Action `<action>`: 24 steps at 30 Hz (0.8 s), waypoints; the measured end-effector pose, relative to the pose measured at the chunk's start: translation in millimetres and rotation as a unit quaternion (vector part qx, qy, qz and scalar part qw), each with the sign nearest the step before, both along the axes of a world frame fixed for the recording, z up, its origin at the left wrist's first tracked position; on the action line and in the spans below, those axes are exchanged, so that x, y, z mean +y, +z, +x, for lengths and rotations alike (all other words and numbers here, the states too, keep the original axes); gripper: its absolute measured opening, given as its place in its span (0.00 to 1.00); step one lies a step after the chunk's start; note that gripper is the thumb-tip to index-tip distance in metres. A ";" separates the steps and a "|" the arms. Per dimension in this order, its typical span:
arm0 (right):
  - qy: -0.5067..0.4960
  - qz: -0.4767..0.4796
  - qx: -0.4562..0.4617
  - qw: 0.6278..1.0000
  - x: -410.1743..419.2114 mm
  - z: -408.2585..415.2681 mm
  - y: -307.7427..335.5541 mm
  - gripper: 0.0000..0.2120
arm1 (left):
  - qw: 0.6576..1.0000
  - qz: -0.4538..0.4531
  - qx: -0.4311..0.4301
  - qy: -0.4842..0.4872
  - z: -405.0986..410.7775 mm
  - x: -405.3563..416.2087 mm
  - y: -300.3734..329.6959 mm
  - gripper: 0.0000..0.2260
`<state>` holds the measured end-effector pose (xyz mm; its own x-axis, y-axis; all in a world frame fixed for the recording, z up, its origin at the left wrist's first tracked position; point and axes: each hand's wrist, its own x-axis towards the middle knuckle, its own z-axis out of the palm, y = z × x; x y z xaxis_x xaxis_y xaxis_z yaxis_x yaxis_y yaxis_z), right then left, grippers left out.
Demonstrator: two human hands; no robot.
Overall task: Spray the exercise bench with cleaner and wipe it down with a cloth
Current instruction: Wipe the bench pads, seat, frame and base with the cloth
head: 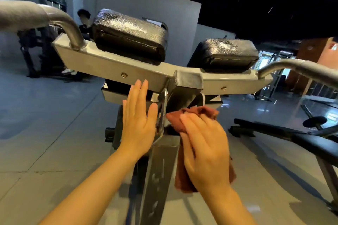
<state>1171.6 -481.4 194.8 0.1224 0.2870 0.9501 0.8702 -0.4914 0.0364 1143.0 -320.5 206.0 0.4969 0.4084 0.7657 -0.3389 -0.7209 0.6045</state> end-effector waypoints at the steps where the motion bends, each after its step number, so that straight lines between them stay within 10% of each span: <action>1: -0.021 -0.021 0.006 1.000 13.0 -1.3 -10.7 0.18 | 1.000 0.010 0.014 -0.012 -3.3 3.8 -0.8 0.21; 11: -0.019 -0.029 -0.047 0.998 9.6 13.1 -38.0 0.16 | 0.989 0.135 0.035 -0.040 -1.1 -4.1 -1.8 0.25; 24: -0.014 -0.038 -0.057 0.998 8.9 21.1 -30.3 0.16 | 0.990 0.073 0.061 -0.104 0.7 -8.1 -6.6 0.22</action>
